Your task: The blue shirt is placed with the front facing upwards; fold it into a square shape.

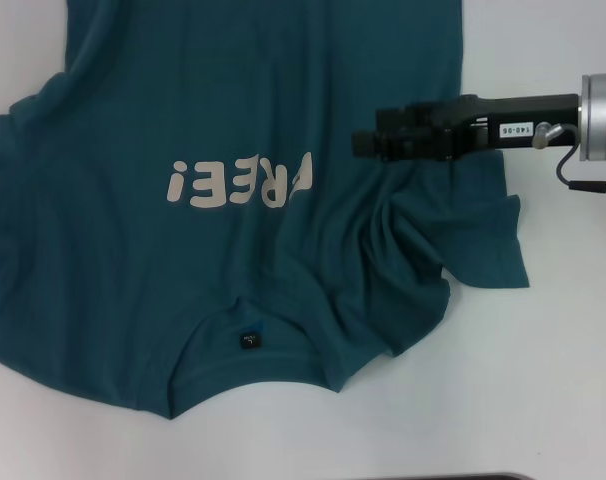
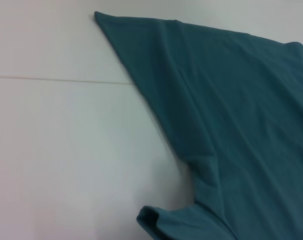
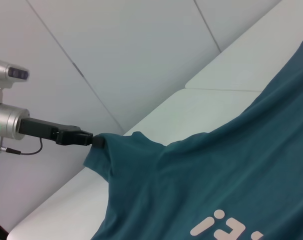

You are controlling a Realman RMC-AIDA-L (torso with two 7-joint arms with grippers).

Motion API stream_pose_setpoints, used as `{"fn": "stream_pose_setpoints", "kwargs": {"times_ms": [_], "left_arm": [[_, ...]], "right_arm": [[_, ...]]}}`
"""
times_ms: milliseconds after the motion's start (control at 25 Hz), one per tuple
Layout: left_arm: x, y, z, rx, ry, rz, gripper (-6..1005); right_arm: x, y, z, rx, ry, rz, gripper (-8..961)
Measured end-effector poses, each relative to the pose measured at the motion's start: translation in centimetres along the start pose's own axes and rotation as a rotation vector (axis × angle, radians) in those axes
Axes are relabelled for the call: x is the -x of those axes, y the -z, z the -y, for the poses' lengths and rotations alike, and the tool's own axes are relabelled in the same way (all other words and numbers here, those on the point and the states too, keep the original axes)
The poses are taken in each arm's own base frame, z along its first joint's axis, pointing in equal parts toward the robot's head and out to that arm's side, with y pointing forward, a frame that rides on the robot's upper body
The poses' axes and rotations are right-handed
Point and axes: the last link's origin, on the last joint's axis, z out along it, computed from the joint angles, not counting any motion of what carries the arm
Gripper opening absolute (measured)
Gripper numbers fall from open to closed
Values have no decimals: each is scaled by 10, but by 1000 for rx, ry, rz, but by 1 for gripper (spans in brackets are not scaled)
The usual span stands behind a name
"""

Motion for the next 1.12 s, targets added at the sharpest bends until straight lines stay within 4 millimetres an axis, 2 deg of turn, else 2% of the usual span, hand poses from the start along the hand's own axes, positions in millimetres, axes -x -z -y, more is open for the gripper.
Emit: {"fn": "stream_pose_setpoints", "kwargs": {"times_ms": [160,360,1120], "left_arm": [[-2,0,-4,20,2,2,0],[-4,-2,-21,125,22,5,0],[1,-50,-76,333,102,54,-1]], "right_arm": [[-1,-1,0,2,-5,-1,853],[-1,-1,0,2,-5,-1,854],[-2,-1,-1,8,0,-5,853]]}}
